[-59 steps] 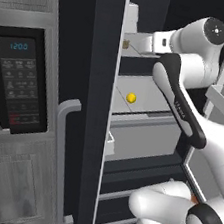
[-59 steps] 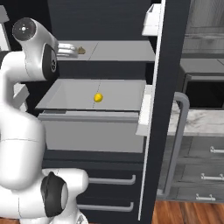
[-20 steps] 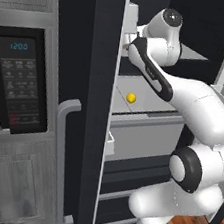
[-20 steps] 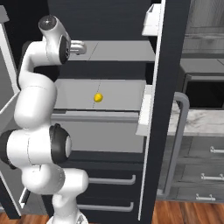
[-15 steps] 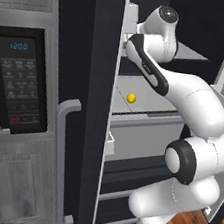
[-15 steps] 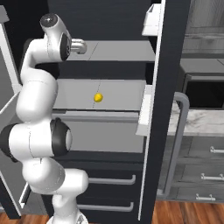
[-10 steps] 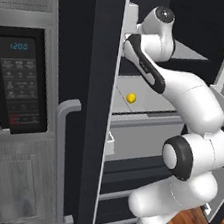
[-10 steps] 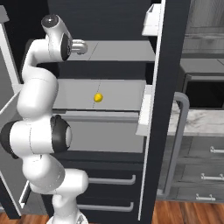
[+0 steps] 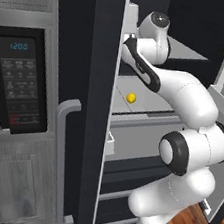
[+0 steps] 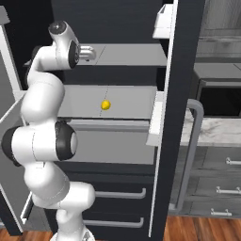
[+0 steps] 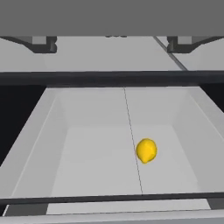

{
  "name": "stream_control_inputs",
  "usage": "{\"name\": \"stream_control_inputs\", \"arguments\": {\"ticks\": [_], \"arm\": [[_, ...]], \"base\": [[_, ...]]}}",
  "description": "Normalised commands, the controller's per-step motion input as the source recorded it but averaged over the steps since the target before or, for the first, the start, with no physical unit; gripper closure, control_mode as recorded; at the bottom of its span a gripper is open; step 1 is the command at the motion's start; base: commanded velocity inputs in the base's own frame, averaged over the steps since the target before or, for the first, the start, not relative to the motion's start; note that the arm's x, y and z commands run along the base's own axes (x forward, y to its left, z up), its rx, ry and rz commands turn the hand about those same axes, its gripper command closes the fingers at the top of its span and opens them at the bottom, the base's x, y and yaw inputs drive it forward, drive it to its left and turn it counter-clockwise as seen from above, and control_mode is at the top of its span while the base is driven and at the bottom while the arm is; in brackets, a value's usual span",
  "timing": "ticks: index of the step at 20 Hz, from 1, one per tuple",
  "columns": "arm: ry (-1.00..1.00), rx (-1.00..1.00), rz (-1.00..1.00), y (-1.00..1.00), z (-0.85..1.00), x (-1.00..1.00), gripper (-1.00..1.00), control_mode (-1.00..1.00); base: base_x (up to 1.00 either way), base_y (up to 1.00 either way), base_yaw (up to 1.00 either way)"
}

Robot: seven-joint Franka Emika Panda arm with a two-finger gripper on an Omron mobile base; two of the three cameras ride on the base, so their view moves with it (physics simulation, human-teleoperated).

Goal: Retrieve the bottle and the shaker from the cabinet and place them next to the mixing bowl on the counter. Then add garlic from the fridge to the mixing bowl.

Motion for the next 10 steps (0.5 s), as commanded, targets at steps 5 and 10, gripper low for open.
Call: {"name": "stream_control_inputs", "arguments": {"ticks": [5,10], "arm": [[0.0,0.0,0.0,0.0,-0.01,0.31,-1.0,-1.0],[0.0,0.0,0.0,0.0,0.0,0.35,-1.0,-1.0]], "base": [[0.0,0.0,0.0],[0.0,0.0,0.0]]}}
